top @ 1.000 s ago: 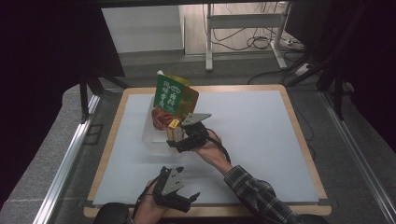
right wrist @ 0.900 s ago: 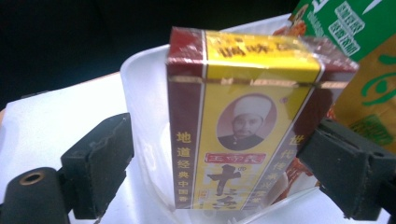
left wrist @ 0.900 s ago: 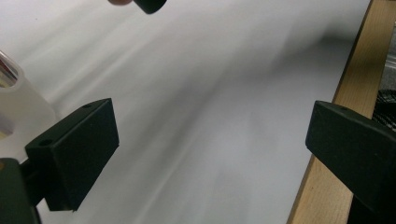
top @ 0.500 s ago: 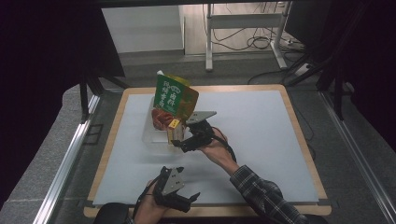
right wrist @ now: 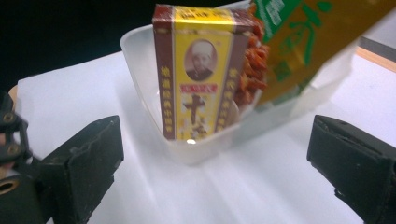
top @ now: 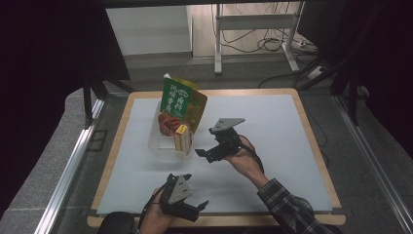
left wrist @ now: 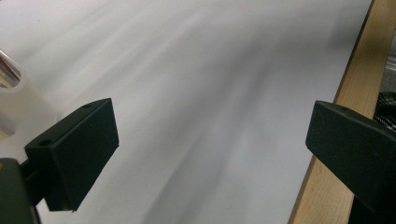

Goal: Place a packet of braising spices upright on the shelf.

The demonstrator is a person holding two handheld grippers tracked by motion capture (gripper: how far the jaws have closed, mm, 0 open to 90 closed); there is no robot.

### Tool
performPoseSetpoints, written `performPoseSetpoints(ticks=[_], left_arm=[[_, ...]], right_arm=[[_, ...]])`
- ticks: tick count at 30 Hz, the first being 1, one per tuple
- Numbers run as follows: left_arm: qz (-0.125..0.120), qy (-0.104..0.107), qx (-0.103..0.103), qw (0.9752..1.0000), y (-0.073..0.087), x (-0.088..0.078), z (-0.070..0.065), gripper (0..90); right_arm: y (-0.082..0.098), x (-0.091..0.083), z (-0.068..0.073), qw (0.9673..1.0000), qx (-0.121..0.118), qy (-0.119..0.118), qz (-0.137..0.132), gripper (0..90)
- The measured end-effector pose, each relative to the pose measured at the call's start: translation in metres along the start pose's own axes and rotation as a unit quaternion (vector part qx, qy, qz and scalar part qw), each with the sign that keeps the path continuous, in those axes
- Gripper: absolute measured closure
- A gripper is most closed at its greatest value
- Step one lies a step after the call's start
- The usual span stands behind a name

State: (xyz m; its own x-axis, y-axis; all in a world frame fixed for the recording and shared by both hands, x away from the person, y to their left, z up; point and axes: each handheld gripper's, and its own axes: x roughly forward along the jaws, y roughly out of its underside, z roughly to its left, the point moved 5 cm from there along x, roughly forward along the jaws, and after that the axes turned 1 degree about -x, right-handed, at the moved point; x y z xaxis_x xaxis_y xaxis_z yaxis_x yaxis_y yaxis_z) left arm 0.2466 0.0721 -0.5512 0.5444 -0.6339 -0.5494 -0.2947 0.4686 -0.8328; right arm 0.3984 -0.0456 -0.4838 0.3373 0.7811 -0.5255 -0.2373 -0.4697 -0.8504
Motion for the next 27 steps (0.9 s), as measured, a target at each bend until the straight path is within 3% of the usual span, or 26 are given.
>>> performPoseSetpoints(ticks=[15, 27], left_arm=[[0.007, -0.003, 0.003, 1.0, 0.001, 0.001, 0.001, 2.0], [0.006, -0.002, -0.012, 0.9999, 0.002, 0.001, 0.004, 1.2]], right_arm=[[0.04, -0.043, -0.014, 0.9991, 0.021, 0.029, 0.022, 3.6], [0.066, -0.076, -0.016, 0.9978, 0.03, 0.049, 0.034, 3.0]])
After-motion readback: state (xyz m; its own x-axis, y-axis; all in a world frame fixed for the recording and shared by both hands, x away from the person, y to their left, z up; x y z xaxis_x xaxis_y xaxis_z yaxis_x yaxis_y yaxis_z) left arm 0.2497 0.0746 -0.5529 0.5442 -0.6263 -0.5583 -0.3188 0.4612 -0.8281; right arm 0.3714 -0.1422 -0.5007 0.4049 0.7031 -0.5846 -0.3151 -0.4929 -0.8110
